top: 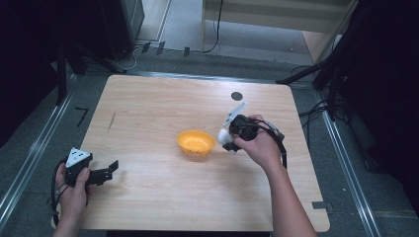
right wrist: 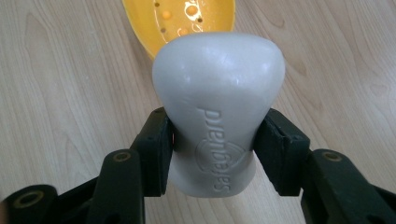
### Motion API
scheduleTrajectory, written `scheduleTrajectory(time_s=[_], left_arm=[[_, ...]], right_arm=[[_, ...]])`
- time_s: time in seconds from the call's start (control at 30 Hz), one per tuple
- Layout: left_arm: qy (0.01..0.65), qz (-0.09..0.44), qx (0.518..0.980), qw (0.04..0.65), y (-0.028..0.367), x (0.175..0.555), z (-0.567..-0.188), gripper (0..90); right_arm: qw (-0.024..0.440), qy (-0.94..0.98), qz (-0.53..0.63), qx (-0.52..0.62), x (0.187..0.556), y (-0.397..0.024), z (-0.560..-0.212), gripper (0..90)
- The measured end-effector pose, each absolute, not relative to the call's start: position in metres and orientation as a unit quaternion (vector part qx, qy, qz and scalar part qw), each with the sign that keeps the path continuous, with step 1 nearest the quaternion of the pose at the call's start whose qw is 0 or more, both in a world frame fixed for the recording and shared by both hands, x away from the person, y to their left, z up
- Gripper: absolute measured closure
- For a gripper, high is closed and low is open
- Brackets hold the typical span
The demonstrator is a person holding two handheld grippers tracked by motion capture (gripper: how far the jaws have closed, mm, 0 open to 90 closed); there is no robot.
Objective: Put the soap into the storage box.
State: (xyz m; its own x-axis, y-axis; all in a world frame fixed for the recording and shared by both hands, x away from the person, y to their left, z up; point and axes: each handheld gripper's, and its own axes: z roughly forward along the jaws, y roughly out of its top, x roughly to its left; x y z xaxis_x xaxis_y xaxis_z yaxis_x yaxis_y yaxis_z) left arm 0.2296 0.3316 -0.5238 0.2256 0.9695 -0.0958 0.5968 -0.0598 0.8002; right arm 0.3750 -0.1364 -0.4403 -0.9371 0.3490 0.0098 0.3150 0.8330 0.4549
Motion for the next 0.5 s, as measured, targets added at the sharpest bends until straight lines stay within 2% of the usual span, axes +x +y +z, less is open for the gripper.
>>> scheduleTrajectory(time_s=[0.5], left_arm=[[0.572,0.245,0.685,0.380,0.332,0.230,-0.524,0.0]], right_arm=[[0.035,0.962,0.236,0.136,0.387,-0.106,-0.427,50.7]])
